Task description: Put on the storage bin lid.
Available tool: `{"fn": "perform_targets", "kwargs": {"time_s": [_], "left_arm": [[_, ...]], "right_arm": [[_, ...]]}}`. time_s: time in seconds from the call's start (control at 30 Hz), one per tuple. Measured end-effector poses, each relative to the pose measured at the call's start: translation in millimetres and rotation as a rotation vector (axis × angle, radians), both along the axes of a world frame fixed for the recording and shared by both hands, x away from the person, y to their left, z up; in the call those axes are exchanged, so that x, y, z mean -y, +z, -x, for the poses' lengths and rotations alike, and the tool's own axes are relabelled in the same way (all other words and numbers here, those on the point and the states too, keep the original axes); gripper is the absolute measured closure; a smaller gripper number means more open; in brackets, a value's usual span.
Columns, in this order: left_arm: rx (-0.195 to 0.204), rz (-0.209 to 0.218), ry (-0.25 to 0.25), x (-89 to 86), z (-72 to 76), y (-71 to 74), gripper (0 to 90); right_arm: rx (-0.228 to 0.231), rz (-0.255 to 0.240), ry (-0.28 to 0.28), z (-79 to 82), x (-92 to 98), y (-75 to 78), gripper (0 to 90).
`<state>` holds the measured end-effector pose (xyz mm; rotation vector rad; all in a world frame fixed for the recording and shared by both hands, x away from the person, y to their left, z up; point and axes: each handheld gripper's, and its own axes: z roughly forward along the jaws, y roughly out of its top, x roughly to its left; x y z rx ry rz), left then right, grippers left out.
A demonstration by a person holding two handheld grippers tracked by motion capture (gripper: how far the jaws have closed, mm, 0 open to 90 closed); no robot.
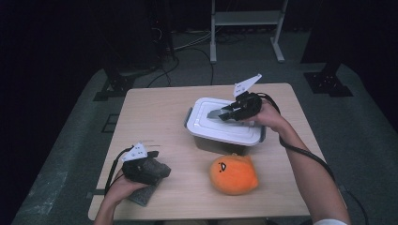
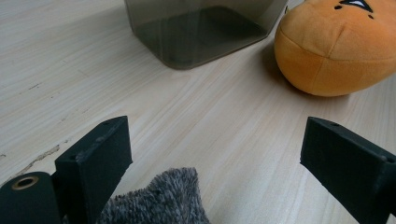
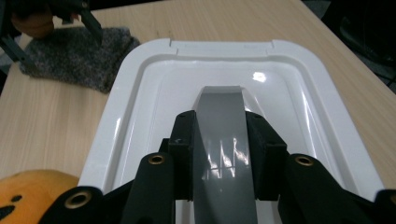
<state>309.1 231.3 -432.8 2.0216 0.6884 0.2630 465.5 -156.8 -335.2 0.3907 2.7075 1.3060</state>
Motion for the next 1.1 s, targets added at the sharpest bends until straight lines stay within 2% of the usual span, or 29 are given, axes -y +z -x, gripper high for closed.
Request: {"fn": "perform_targets", "kwargs": {"time_s": [0.03,0.17,0.3,0.4,0.43,0.5,0.53,0.57,0.6,0.67,0.7,0.77,0.8,0.87,0.93,0.97,1.0,1.07,1.1], "left_arm": [[-0.001,0.001,-0.001,-0.1,0.0,-0.1,8.0],[-0.002,0.001,-0.001,0.1,0.0,-0.2,8.0],[0.002,-0.001,-0.001,0.1,0.1,0.0,8.0],[0.005,-0.001,0.001,0.4,0.4,0.2,8.0],[0.006,0.0,0.002,0.4,0.5,0.4,8.0],[0.005,0.001,0.002,0.4,0.7,0.4,8.0],[0.007,-0.001,0.003,0.9,1.0,0.2,8.0],[0.007,-0.001,0.003,0.9,1.0,0.2,8.0],[0.005,-0.001,0.001,1.4,1.1,0.0,8.0],[0.004,0.001,0.003,1.8,1.4,0.0,8.0],[0.006,-0.003,0.003,1.9,1.3,0.2,8.0],[0.006,0.001,0.006,2.3,1.6,0.3,8.0],[0.006,0.001,0.006,2.5,1.6,0.5,8.0],[0.007,0.004,0.009,2.7,1.5,0.6,8.0],[0.006,0.004,0.01,2.5,1.1,1.3,8.0],[0.006,0.003,0.01,2.4,1.1,1.5,8.0],[0.007,0.005,0.01,2.7,1.1,1.3,8.0],[0.007,0.004,0.01,2.8,1.1,1.3,8.0],[0.005,0.004,0.01,2.9,1.1,1.1,8.0]], "right_arm": [[0.01,-0.021,-0.006,-0.3,1.9,2.7,65.7],[0.022,-0.052,-0.018,1.7,7.1,11.7,65.7],[0.053,-0.049,-0.033,11.7,19.8,27.5,65.6],[0.068,-0.051,-0.043,18.5,28.7,33.4,65.7],[0.076,-0.061,-0.055,25.2,39.6,37.8,65.7],[0.08,-0.065,-0.063,29.0,45.5,39.6,65.7],[0.09,-0.066,-0.081,37.5,59.6,42.2,65.7],[0.09,-0.066,-0.081,37.5,59.6,42.2,65.7],[0.095,-0.063,-0.098,45.6,72.6,42.9,65.7],[0.096,-0.063,-0.103,48.5,77.6,42.7,65.6],[0.098,-0.06,-0.124,56.7,91.2,41.8,65.6],[0.096,-0.064,-0.134,60.9,98.0,41.0,65.7],[0.096,-0.074,-0.158,69.9,113.5,38.4,65.7],[0.093,-0.076,-0.165,72.8,118.7,37.5,65.7],[0.09,-0.082,-0.194,83.8,137.9,33.4,65.6],[0.09,-0.082,-0.194,83.8,137.9,33.4,65.6],[0.09,-0.081,-0.214,91.3,151.6,30.5,65.7],[0.091,-0.083,-0.219,93.5,156.0,29.6,65.6],[0.086,-0.083,-0.243,100.2,168.7,27.2,65.7]]}}
